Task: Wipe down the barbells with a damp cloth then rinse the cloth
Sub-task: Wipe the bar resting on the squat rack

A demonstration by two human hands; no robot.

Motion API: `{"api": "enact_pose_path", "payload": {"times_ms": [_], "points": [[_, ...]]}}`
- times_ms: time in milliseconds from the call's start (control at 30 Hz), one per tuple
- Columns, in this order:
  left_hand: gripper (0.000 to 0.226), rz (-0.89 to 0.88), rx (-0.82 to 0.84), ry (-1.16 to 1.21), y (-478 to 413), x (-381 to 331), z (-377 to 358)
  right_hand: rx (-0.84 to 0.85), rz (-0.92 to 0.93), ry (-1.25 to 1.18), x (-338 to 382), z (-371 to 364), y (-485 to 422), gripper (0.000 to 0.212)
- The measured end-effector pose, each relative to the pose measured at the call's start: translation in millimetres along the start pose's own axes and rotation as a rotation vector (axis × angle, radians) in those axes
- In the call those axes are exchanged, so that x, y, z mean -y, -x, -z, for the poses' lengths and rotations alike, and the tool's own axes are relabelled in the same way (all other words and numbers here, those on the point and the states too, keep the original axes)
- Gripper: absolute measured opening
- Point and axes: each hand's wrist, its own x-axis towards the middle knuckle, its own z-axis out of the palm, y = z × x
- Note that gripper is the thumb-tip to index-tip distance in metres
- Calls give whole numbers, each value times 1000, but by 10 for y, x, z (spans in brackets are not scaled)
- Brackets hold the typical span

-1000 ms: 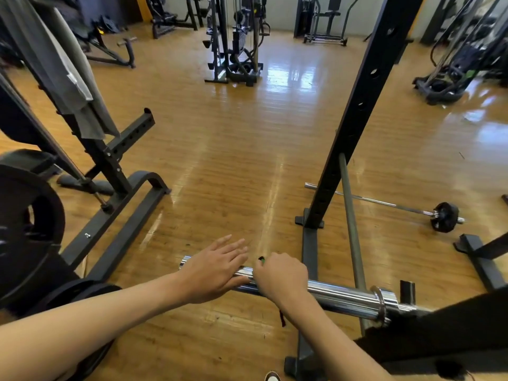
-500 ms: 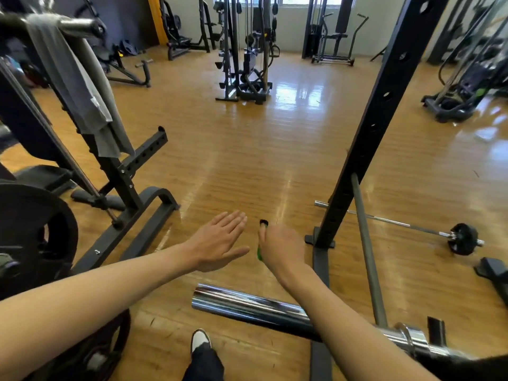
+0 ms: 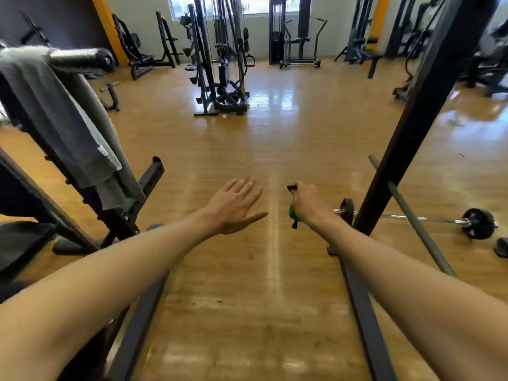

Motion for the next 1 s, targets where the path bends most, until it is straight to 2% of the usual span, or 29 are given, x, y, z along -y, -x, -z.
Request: {"api": "enact_pose_path", "payload": {"times_ms": [133,233,367,467,600,733,833,1000], "points": [[95,-61,41,-76,-199,581,112,-31,5,132,425,45,-280,10],[85,-53,31,-60,-475,717,164,-38,-33,237,590,134,-488,13],[85,-88,26,-71,-900,744,183,44,-68,327,604,183,-708,25],[83,-129,32,-137,-1200,762,132,48,-142,355,431,156,-822,22],[77,-190,48,-164,-1676,762,34,53,-273,259,17,32,-1145,22],[66,-283,60,-222,-2283,816,-2,40,-355,222,-297,120,-1618,12],[62,-313,65,-234,-2795,903,2,26,-370,124,-475,182,-2172,24],[56,-269,70,-103,-3656,1084,30,20,-366,94,-584,250,-2980,35]]}}
